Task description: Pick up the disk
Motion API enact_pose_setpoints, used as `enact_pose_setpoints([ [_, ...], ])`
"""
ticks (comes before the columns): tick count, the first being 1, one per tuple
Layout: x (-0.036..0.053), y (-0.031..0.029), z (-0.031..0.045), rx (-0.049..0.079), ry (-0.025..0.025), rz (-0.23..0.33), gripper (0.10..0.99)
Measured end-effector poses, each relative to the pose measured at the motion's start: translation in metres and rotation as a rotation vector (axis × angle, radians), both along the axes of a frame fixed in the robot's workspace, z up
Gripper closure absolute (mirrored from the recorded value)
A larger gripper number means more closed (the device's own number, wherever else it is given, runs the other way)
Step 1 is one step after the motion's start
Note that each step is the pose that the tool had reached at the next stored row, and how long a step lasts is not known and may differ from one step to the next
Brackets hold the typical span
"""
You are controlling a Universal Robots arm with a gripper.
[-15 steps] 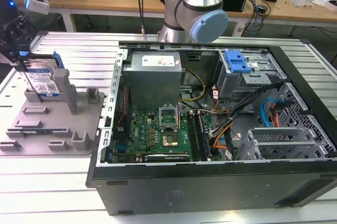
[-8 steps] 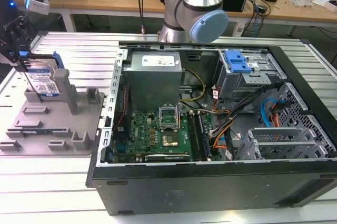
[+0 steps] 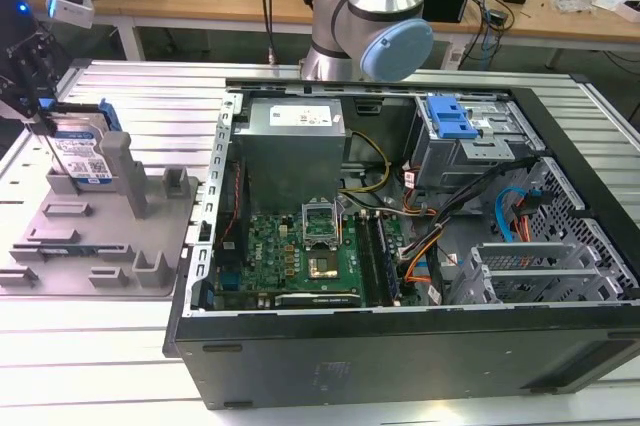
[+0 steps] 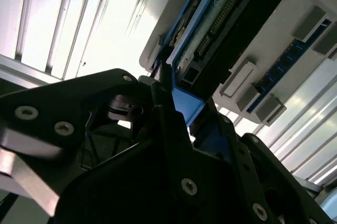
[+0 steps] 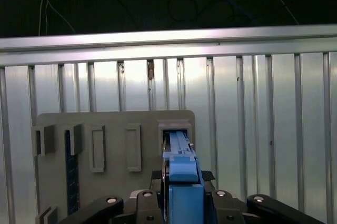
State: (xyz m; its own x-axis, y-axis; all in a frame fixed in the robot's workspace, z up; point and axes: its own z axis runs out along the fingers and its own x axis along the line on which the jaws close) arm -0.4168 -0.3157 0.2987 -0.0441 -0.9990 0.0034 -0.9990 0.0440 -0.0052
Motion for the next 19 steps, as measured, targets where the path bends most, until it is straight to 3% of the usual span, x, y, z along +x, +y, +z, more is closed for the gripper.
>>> enact_pose_setpoints([
  [14,0.0,0.0,-0.0001,0.0,-0.0003,0.0,0.718],
  [19,0.0,0.0,0.008,0.0,-0.0001,0.002,0.718],
])
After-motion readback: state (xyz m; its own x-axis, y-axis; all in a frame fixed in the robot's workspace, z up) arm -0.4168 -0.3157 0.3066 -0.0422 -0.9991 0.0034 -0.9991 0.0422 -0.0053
